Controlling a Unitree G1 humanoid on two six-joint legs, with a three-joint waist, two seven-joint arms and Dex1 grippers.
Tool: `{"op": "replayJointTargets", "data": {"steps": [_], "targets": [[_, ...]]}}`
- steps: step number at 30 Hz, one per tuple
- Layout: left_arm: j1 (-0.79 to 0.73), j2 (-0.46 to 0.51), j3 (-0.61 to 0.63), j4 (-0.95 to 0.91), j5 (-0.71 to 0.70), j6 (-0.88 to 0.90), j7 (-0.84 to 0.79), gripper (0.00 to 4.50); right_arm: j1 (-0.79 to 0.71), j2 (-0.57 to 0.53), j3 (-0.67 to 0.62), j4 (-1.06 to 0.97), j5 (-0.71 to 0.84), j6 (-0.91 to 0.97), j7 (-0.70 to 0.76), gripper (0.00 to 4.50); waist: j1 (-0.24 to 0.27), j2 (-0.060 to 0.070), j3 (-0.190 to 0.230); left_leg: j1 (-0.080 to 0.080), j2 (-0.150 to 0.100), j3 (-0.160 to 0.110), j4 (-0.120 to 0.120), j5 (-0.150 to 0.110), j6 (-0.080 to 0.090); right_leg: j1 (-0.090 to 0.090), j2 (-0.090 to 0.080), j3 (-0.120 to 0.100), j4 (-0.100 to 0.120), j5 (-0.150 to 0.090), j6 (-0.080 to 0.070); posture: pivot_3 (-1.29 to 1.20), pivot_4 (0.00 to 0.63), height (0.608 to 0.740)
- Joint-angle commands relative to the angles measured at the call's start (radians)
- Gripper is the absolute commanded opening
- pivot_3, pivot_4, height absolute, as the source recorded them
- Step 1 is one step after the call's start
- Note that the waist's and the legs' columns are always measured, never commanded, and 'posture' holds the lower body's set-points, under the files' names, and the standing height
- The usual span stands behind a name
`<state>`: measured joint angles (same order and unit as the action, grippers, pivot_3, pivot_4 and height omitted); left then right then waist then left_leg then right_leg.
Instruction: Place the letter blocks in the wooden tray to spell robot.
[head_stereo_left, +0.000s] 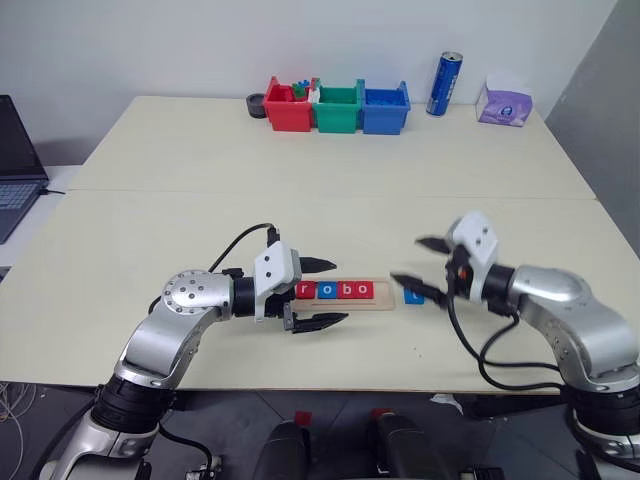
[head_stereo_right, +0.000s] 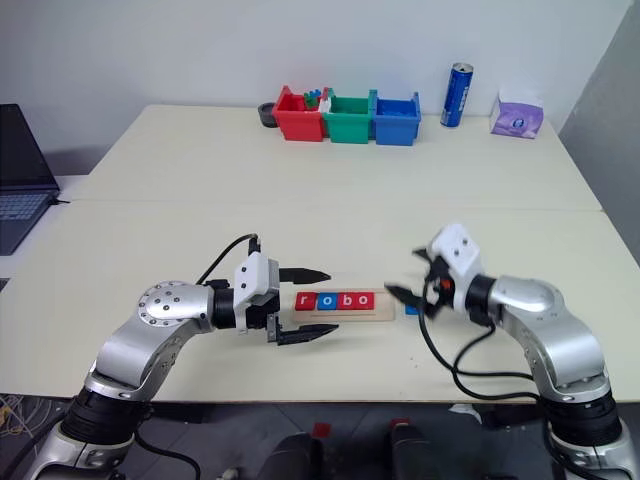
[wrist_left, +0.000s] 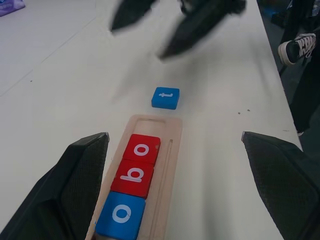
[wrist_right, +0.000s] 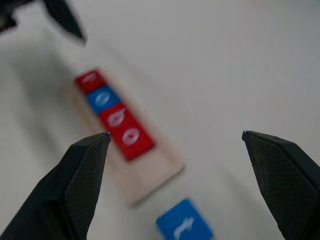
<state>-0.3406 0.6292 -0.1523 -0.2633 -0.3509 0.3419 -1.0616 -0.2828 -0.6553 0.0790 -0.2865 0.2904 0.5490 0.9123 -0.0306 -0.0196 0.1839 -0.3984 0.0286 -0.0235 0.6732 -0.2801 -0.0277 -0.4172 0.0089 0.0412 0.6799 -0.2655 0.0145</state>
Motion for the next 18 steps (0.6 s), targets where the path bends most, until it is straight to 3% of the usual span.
{"op": "replayJointTargets", "data": {"steps": [1, 9, 18], "targets": [[-0.025, 0.0, 0.006, -0.011, -0.007, -0.013, -0.008, 4.5, -0.027, -0.048, 0.05, 0.221, -0.078, -0.337, 0.161, 4.48, -0.002, 0.0, 0.0, 0.0, 0.0, 0.0, 0.0, 0.0, 0.0, 0.0, 0.0, 0.0, 0.0, 0.0, 0.0, 0.0, 0.15, 0.74], [-0.01, 0.006, 0.015, -0.042, -0.02, 0.005, 0.003, 4.5, -0.18, -0.017, 0.076, 0.575, -0.109, -0.531, 0.274, 4.48, -0.002, 0.0, 0.0, 0.002, 0.002, -0.001, 0.002, 0.0, 0.0, 0.001, 0.002, 0.0, 0.003, 0.001, 0.0, 0.0, 0.15, 0.74], [-0.015, -0.002, 0.008, -0.046, -0.022, 0.016, 0.002, 4.5, -0.222, 0.012, 0.107, 0.701, -0.134, -0.591, 0.349, 4.48, 0.002, 0.0, 0.0, 0.002, 0.001, -0.001, 0.003, 0.0, 0.0, 0.002, 0.0, 0.0, 0.002, 0.001, 0.0, 0.0, 0.15, 0.74]]}}
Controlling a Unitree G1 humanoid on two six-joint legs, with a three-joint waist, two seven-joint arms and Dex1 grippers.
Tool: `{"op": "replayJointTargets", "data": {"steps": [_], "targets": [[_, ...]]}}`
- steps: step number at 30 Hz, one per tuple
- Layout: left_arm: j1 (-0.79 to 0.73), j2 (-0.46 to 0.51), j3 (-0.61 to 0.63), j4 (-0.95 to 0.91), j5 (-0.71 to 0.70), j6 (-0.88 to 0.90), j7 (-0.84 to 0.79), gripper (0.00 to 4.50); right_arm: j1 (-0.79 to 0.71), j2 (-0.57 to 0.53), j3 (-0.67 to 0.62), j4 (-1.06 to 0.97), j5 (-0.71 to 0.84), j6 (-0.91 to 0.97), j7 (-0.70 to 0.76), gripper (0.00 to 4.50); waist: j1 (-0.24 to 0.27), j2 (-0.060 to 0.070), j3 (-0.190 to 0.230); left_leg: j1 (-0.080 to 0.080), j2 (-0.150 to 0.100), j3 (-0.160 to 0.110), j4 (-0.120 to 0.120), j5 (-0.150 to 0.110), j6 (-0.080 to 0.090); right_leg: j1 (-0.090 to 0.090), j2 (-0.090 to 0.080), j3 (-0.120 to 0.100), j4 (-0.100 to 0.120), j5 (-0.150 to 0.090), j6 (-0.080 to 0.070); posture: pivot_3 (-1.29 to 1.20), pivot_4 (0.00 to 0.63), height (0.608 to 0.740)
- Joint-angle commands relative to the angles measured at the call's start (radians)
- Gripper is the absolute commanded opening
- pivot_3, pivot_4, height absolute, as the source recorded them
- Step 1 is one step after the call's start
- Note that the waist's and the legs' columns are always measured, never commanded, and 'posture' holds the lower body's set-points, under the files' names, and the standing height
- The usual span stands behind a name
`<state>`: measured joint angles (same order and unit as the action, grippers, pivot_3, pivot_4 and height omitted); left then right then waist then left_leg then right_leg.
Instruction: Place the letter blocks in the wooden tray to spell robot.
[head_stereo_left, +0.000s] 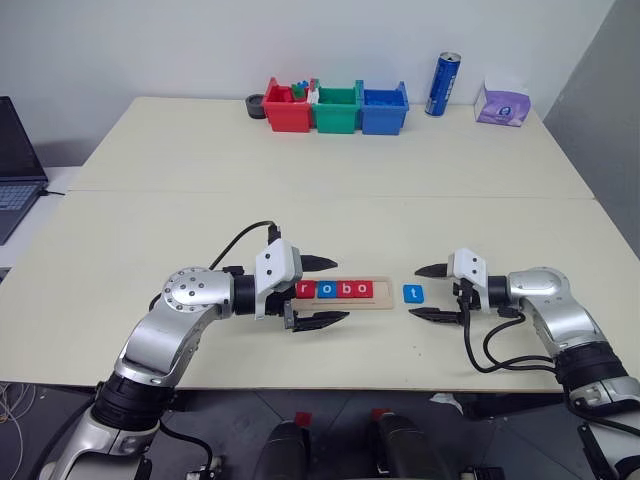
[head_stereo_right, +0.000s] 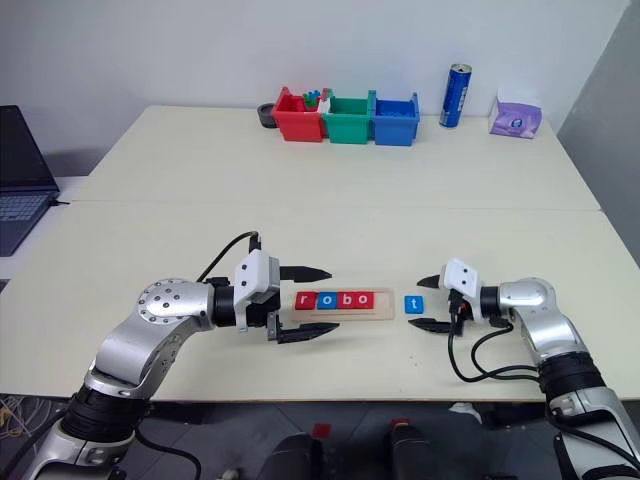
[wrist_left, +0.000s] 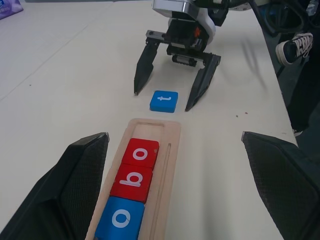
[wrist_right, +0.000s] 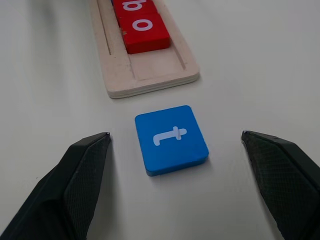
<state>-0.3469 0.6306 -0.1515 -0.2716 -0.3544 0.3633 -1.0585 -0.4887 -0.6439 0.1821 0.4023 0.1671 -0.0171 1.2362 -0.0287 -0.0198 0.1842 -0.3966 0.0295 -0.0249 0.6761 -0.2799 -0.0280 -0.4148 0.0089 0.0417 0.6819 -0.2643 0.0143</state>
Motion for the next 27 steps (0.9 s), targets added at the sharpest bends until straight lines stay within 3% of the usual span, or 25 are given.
{"op": "replayJointTargets", "data": {"steps": [1, 4, 11, 21, 27], "targets": [[-0.01, -0.004, 0.006, -0.035, -0.017, -0.007, -0.002, 4.5, -0.019, 0.004, 0.002, 0.022, -0.011, -0.025, 0.026, 4.48, 0.0, 0.0, 0.0, 0.0, 0.0, 0.0, 0.0, 0.0, 0.0, 0.0, 0.0, 0.0, 0.0, 0.0, 0.0, 0.0, 0.15, 0.74], [-0.015, -0.004, 0.005, -0.03, -0.016, -0.008, -0.007, 4.5, -0.025, 0.011, -0.003, 0.039, -0.01, -0.022, 0.028, 3.95, 0.0, 0.0, 0.0, 0.001, 0.0, 0.0, 0.0, 0.0, 0.0, 0.001, 0.0, 0.0, 0.0, 0.0, 0.0, 0.0, 0.15, 0.74], [-0.025, -0.006, 0.003, -0.02, -0.015, -0.011, -0.012, 4.5, -0.023, 0.014, -0.019, 0.009, 0.006, 0.019, 0.025, 1.45, 0.0, 0.0, 0.0, 0.003, 0.0, -0.001, 0.0, 0.0, 0.0, 0.004, 0.0, 0.0, 0.0, 0.0, 0.0, 0.0, 0.15, 0.74], [-0.036, 0.071, 0.09, 0.06, -0.031, -0.042, -0.08, 4.5, -0.064, 0.027, -0.026, -0.201, 0.071, 0.188, 0.018, 1.46, -0.005, 0.001, 0.0, 0.005, 0.001, -0.001, 0.0, 0.0, 0.0, 0.004, 0.001, 0.0, 0.001, 0.0, 0.0, 0.0, 0.15, 0.74], [-0.051, 0.094, 0.108, 0.086, -0.03, -0.057, -0.094, 4.5, -0.093, 0.08, 0.026, -0.157, 0.013, 0.152, -0.008, 1.46, 0.001, 0.001, 0.0, 0.004, 0.0, -0.001, 0.0, 0.0, 0.0, 0.004, 0.0, -0.001, 0.0, 0.0, 0.0, 0.0, 0.15, 0.74]]}}
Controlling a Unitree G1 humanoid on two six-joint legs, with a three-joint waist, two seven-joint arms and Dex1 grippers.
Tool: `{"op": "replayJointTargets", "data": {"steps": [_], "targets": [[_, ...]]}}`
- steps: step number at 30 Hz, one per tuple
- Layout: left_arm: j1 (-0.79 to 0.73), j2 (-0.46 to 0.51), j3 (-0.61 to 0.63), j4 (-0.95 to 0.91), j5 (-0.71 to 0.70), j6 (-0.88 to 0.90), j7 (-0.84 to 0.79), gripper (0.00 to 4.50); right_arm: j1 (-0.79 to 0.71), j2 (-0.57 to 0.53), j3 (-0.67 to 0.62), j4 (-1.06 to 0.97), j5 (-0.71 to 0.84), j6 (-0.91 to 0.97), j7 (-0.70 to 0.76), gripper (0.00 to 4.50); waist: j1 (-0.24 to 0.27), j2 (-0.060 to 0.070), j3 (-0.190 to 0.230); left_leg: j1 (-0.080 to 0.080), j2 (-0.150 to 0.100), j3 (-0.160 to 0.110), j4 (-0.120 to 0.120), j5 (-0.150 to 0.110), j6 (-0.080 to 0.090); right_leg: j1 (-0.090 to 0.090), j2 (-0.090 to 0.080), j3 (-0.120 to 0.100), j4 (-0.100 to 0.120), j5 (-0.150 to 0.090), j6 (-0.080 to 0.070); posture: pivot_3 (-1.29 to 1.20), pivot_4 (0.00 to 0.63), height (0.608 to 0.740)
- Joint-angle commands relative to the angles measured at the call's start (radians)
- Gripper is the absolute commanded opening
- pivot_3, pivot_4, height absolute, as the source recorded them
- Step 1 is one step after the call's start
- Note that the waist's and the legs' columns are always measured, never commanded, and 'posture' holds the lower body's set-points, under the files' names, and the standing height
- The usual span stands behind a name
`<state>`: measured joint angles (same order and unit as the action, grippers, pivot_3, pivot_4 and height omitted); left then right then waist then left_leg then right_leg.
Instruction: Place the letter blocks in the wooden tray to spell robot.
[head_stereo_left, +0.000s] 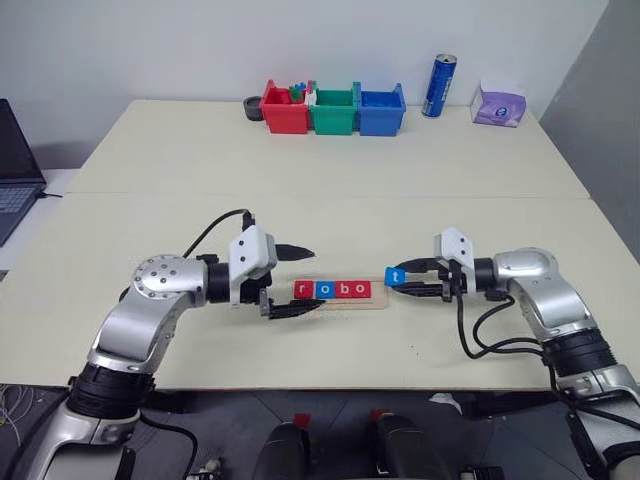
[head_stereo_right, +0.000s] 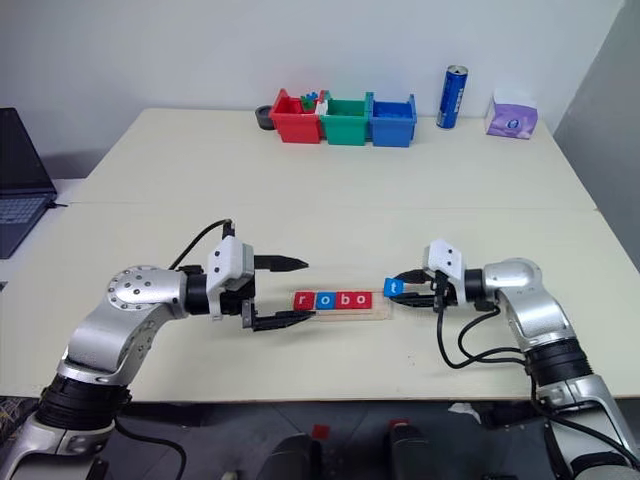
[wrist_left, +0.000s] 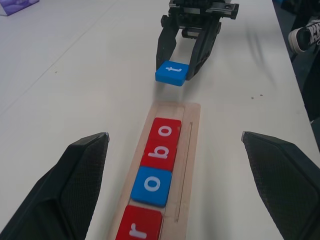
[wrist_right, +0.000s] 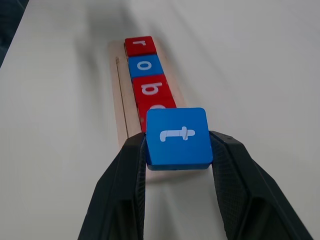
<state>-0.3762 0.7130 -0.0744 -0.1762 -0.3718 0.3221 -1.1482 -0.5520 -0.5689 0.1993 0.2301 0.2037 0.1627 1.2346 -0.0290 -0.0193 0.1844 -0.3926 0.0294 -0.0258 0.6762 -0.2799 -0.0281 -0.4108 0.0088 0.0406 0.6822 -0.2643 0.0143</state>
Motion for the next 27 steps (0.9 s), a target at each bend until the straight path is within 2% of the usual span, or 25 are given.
{"op": "replayJointTargets", "data": {"steps": [1, 9, 27], "targets": [[-0.023, 0.012, 0.031, -0.01, -0.013, -0.015, -0.003, 4.5, -0.037, 0.01, 0.015, 0.032, -0.033, -0.042, -0.007, 1.46, 0.002, 0.0, 0.0, 0.0, 0.0, 0.0, 0.0, 0.0, 0.0, 0.0, 0.0, 0.0, 0.0, 0.0, 0.0, 0.0, 0.15, 0.74], [-0.005, 0.017, 0.036, -0.041, -0.025, 0.0, 0.009, 4.5, -0.089, 0.024, 0.036, 0.158, -0.073, -0.127, 0.035, 1.46, 0.0, 0.0, 0.0, 0.0, 0.0, 0.001, 0.0, 0.0, 0.0, 0.0, -0.001, 0.0, 0.0, 0.0, 0.0, 0.0, 0.15, 0.74], [0.003, 0.016, 0.03, -0.069, -0.039, 0.015, 0.026, 4.5, -0.139, 0.047, 0.06, 0.265, -0.12, -0.23, 0.086, 1.46, 0.0, 0.0, 0.0, 0.0, 0.0, 0.0, 0.0, 0.0, 0.0, 0.0, -0.001, 0.0, 0.0, 0.0, 0.0, 0.0, 0.15, 0.74]]}}
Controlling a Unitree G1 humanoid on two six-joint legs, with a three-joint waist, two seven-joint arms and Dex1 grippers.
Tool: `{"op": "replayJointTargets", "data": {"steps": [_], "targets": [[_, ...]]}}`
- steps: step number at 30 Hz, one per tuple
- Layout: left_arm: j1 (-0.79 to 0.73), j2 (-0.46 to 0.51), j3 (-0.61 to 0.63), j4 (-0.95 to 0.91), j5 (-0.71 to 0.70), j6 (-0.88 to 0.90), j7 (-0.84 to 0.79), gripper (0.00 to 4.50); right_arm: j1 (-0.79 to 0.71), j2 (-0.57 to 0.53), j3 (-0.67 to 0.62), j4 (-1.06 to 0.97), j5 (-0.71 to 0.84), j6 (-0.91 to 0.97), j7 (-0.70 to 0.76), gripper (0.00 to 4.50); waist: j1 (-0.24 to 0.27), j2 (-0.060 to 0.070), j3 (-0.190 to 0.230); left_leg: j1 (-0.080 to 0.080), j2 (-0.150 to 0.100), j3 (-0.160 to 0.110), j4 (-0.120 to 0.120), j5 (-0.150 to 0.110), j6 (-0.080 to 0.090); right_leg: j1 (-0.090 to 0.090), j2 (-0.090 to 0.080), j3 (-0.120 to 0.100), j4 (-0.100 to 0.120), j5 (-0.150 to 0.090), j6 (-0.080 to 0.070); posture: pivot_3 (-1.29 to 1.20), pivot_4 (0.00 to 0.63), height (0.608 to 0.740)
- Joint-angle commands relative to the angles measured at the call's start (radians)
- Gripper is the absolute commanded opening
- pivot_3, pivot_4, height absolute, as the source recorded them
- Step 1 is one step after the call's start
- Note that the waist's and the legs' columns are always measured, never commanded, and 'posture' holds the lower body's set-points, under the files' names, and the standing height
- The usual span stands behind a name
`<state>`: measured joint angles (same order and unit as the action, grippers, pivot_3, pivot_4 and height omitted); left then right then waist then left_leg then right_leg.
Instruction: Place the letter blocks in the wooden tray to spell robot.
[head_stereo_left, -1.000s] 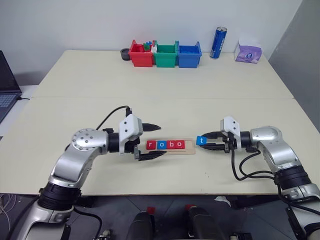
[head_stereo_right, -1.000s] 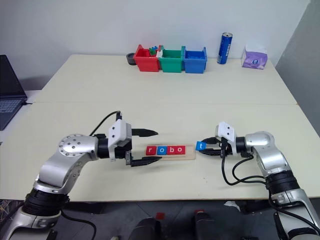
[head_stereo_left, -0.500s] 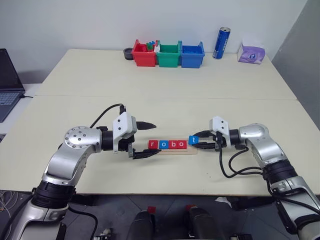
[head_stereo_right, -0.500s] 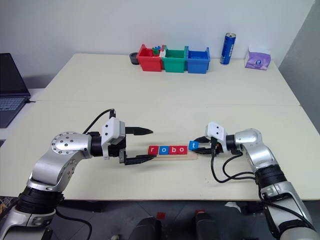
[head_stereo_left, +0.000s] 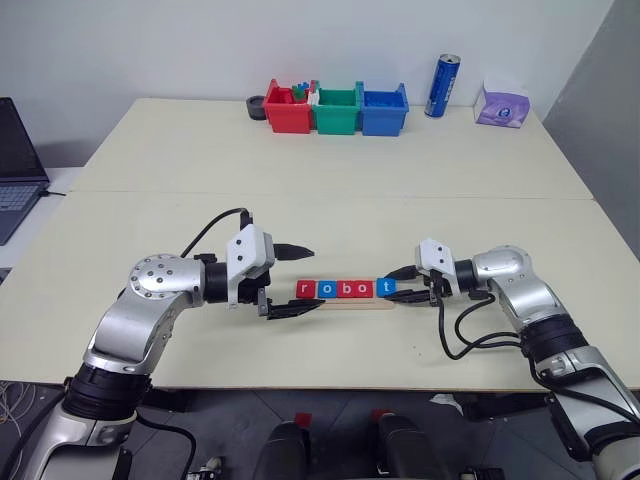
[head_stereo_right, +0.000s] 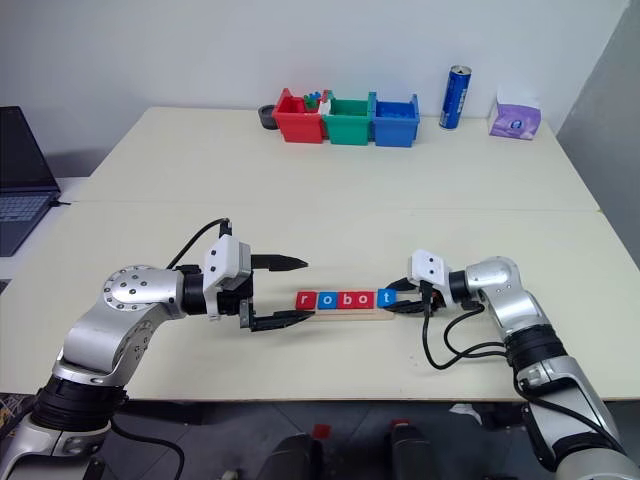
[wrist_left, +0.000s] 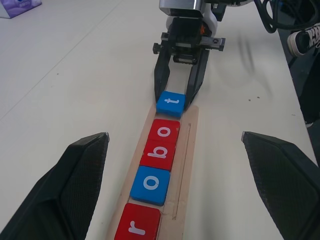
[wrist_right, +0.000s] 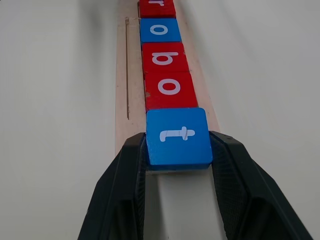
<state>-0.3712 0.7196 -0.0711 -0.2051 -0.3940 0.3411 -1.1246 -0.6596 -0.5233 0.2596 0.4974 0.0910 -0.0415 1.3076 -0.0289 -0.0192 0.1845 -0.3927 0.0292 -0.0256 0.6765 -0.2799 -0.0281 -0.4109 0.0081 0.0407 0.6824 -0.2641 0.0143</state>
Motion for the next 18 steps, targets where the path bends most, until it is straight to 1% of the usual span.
{"op": "replayJointTargets", "data": {"steps": [1, 18], "targets": [[-0.001, 0.01, 0.027, -0.041, -0.016, -0.004, 0.003, 4.5, -0.033, 0.002, 0.0, 0.002, -0.009, -0.029, 0.014, 1.46, 0.0, 0.0, 0.0, 0.0, 0.0, 0.0, 0.0, 0.0, 0.0, 0.0, 0.0, 0.0, 0.0, 0.0, 0.0, 0.0, 0.15, 0.74], [-0.005, 0.005, 0.026, -0.03, -0.008, -0.013, 0.011, 4.5, -0.05, 0.008, 0.003, 0.046, -0.035, -0.072, 0.027, 1.46, 0.0, 0.0, 0.0, 0.0, 0.0, 0.0, 0.0, 0.0, 0.0, 0.0, 0.0, 0.0, 0.0, 0.0, 0.0, 0.0, 0.15, 0.74]]}}
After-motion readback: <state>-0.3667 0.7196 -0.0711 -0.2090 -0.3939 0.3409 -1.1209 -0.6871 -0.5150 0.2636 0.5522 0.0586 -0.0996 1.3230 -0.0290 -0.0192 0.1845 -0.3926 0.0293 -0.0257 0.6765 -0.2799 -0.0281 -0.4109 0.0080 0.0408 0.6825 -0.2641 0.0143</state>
